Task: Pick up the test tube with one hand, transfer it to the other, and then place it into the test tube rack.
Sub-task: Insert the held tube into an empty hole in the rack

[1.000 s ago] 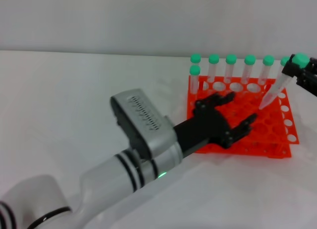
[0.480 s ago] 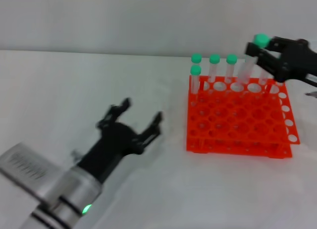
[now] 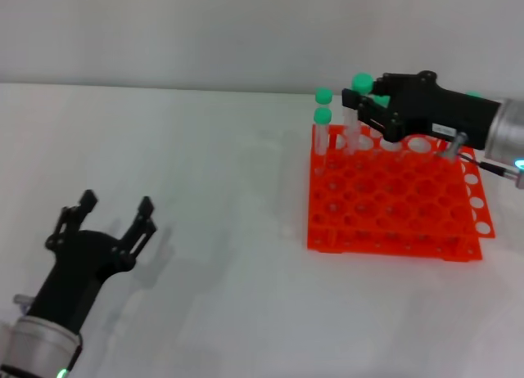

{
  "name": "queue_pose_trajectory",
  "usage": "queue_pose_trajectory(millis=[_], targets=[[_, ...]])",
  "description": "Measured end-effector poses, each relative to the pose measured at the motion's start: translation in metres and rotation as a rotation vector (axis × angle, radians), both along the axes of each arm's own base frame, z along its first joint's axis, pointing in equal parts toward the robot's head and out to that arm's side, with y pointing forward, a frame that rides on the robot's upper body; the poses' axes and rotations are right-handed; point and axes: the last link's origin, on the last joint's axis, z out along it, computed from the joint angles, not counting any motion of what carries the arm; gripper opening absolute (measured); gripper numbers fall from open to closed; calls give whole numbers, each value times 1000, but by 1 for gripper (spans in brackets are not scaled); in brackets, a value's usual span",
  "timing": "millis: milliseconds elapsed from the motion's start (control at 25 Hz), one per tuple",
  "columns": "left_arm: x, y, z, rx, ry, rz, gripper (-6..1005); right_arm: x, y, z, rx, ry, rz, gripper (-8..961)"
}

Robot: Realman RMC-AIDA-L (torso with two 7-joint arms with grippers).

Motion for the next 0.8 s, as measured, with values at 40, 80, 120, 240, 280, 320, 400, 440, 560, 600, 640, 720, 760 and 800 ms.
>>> queue_pose_trajectory(millis=[40,80,120,240,280,320,400,440,560,600,640,720,760,800], targets=[[-2,-2,2,9,2,7,866,-1,3,-2,6,-7,-9,241],[-3,-2,3,14,4,8,866,-2,5,-3,13,-14,-19,241],[-3,-2,3,15,4,8,866,-3,7,-5,20,-20,-23,241],[-3,-1,3,13,2,6,866,-3,11,-11,37,-45,-33,241],[-2,0,3,13,2,4,866,-4,12,-13,38,-49,-37,241],[-2,1,3,13,1,2,866,-4,12,-16,35,-52,-45,241],[0,2,3,14,0,-2,866,-4,13,-19,37,-56,-58,241],[0,3,3,14,0,-3,866,-3,14,-19,42,-59,-62,241],[1,4,3,14,-1,-7,866,-2,15,-23,54,-74,-72,241],[1,4,3,14,-2,-8,866,-2,16,-24,59,-77,-75,241],[2,5,3,15,-3,-10,866,-2,16,-25,65,-81,-77,241],[3,6,3,15,-4,-14,866,-1,17,-26,76,-88,-81,240],[3,7,3,15,-4,-16,867,-1,17,-26,78,-91,-82,240],[4,7,3,15,-4,-17,867,-1,17,-26,79,-93,-83,240]])
